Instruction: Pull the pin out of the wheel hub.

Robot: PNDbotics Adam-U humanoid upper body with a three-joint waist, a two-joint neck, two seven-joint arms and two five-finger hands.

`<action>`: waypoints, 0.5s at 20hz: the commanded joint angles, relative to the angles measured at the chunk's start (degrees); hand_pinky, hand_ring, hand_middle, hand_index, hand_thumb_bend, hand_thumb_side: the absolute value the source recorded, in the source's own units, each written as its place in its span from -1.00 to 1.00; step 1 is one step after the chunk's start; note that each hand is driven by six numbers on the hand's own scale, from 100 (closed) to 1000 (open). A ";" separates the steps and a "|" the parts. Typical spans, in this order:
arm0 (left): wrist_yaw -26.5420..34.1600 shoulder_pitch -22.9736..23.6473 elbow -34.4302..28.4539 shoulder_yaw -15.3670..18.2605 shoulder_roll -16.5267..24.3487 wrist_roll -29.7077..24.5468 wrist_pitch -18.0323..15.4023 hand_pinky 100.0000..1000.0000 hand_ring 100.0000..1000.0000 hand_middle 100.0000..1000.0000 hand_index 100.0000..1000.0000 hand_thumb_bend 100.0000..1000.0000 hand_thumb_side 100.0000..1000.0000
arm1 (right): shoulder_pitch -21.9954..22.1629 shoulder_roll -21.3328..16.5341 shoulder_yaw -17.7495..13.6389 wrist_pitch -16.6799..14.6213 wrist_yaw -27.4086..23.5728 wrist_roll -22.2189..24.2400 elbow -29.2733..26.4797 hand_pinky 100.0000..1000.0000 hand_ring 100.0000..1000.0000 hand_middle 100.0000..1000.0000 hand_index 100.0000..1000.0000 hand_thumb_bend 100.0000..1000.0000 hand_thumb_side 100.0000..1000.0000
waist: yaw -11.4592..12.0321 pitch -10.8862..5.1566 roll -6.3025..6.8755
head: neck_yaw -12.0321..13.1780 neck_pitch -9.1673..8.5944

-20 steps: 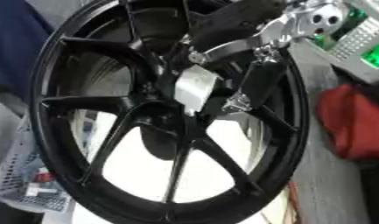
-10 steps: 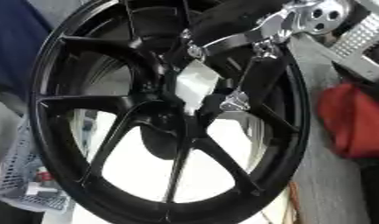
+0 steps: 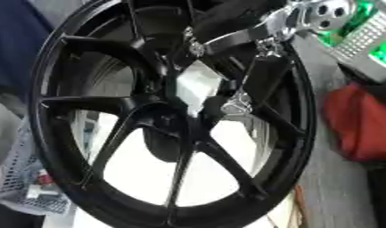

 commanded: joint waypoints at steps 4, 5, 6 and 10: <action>-0.48 -0.10 -1.19 0.36 0.29 0.09 0.15 0.93 -0.08 0.17 0.56 -0.71 0.88 | -1.32 -0.52 -2.08 2.35 -3.31 -3.49 -0.68 -0.01 -0.56 -0.45 -0.09 -1.00 -1.00 | -0.12 -1.20 0.72 | -0.19 0.54; -0.49 -0.07 -1.19 0.37 0.29 0.10 0.15 0.93 -0.08 0.17 0.56 -0.71 0.88 | -1.43 -0.47 -2.17 2.53 -3.55 -3.58 -0.68 -0.01 -0.56 -0.46 -0.09 -1.00 -1.00 | -0.19 -1.26 0.74 | -0.16 0.58; -0.47 -0.05 -1.19 0.38 0.30 0.11 0.13 0.93 -0.08 0.18 0.56 -0.71 0.88 | -1.53 -0.43 -2.26 2.70 -3.78 -3.56 -0.68 -0.01 -0.57 -0.46 -0.09 -1.00 -1.00 | -0.24 -1.30 0.75 | -0.13 0.60; -0.39 0.00 -1.19 0.42 0.40 0.09 0.00 0.93 -0.08 0.17 0.56 -0.71 0.87 | -2.05 -0.32 -3.50 3.18 -4.77 -3.14 -0.68 0.00 -0.57 -0.45 -0.09 -1.00 -1.00 | -0.46 -1.53 0.88 | 0.02 0.70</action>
